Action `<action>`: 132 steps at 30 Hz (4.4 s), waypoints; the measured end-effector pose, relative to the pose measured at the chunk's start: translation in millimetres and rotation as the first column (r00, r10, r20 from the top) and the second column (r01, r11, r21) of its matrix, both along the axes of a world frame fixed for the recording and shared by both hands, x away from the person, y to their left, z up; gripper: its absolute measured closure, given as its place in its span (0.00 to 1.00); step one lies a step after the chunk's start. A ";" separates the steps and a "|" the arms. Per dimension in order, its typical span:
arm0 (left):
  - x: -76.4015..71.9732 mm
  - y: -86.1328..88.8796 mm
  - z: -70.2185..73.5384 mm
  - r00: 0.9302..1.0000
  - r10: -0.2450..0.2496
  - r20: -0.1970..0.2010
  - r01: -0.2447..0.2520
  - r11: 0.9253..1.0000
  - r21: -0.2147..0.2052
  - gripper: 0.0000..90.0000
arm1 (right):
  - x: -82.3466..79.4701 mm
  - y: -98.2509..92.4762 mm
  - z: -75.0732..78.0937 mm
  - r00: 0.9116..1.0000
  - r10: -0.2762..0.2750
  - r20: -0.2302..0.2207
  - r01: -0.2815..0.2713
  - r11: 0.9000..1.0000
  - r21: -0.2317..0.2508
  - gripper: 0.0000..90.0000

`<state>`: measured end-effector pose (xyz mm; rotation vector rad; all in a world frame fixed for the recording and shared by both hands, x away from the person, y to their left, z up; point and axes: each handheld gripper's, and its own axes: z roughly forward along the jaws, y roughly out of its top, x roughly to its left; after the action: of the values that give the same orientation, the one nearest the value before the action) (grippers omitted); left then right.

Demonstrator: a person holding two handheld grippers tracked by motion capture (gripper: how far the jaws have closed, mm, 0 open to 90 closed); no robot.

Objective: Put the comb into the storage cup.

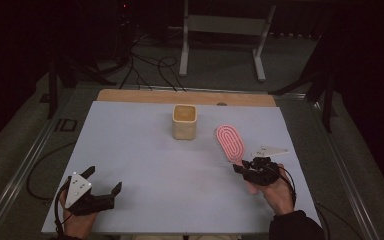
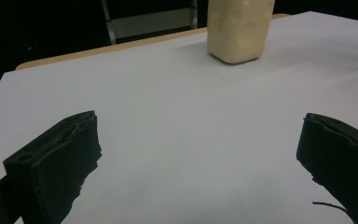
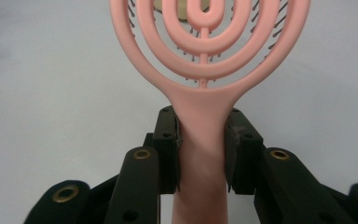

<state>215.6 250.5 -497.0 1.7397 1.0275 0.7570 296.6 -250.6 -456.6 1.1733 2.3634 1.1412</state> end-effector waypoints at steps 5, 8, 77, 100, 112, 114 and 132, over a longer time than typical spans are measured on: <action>-0.2 1.4 3.1 1.000 0.025 -0.008 -0.025 1.000 -0.012 0.00 | -1.4 10.3 -0.5 1.000 0.023 0.017 -0.023 1.000 -0.008 0.77; 1.4 0.5 7.2 0.999 0.032 -0.007 -0.032 0.999 -0.025 0.00 | -1.9 13.3 1.8 0.999 0.032 0.034 -0.032 0.999 -0.001 0.77; 77.8 -195.2 87.9 0.920 -0.378 -0.104 0.376 0.926 -0.041 0.00 | -16.3 45.4 7.4 0.980 0.059 0.192 -0.072 0.996 0.061 0.77; 94.9 -227.7 83.9 0.903 -0.398 -0.160 0.383 0.916 -0.115 0.01 | -20.0 55.0 4.2 0.974 0.080 0.212 -0.094 0.994 0.057 0.77; 100.1 -237.0 80.7 0.903 -0.378 -0.205 0.348 0.922 -0.168 0.31 | -22.8 60.9 3.6 0.972 0.091 0.217 -0.105 0.993 0.057 0.77; 100.7 -237.2 80.6 0.898 -0.387 -0.208 0.352 0.918 -0.184 0.40 | -23.3 61.3 3.9 0.971 0.094 0.218 -0.109 0.992 0.057 0.77; 104.2 -235.0 79.2 0.854 -0.469 -0.226 0.390 0.864 -0.318 0.65 | -23.3 62.5 1.1 0.970 0.096 0.224 -0.111 0.992 0.055 0.78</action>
<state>319.8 15.5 -417.8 1.7902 0.8319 0.0642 273.2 -188.1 -455.5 0.8986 2.2544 1.3208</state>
